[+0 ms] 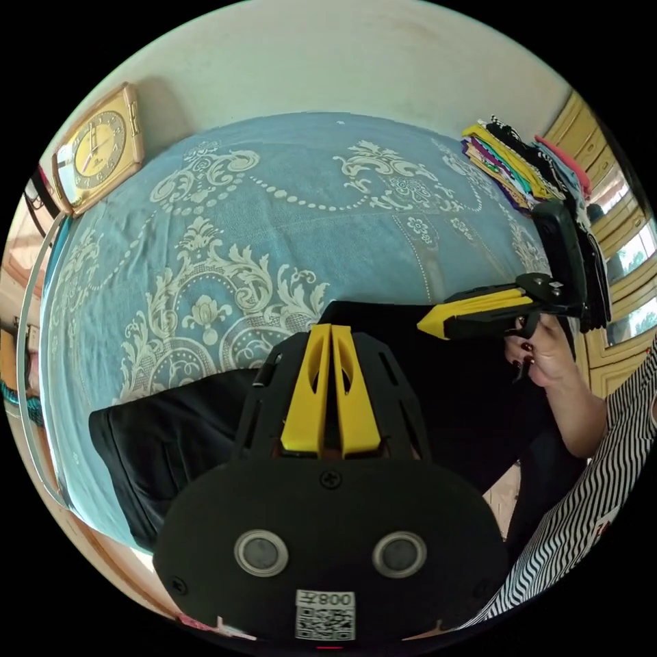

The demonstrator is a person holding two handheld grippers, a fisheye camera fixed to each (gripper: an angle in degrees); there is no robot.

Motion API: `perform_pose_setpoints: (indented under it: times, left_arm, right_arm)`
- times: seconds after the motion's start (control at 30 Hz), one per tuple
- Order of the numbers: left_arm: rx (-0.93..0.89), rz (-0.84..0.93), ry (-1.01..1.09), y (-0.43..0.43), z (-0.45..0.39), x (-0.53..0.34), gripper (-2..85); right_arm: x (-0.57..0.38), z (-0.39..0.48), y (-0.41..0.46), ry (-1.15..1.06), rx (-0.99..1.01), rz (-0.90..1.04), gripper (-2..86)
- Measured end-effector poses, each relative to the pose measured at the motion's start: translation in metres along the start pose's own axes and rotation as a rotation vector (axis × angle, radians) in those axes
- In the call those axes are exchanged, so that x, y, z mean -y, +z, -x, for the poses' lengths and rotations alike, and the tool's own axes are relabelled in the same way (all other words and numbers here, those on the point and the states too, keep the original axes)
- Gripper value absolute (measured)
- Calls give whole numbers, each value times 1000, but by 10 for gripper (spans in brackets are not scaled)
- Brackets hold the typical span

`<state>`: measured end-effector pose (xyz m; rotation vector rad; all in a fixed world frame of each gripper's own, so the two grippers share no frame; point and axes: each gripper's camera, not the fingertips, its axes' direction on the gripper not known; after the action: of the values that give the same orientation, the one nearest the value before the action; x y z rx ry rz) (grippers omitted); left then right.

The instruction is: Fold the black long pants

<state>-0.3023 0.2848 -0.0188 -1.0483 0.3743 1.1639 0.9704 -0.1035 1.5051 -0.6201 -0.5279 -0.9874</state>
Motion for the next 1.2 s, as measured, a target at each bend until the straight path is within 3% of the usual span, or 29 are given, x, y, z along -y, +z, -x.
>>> perform_pose_setpoints:
  times: [0.27, 0.5, 0.7, 0.93, 1.2]
  left_arm:
    - [57, -84, 51, -15, -2, -15, 0]
    - [27, -26, -22, 0, 28, -27, 1]
    - [86, -104, -90, -26, 45, -61, 1]
    - [73, -44, -208, -19, 82, -84, 5]
    - [322, -95, -344, -67, 155, -120, 54]
  right_arm:
    - [-3, 1, -24, -35, 70, -65, 1]
    - [-4, -5, -13, -10, 4, 73, 1]
    - [-5, 10, -27, -79, 0, 21, 1]
    - [-3, 7, -18, -39, -18, 98, 2]
    - [-4, 18, -36, -68, 57, -48, 24]
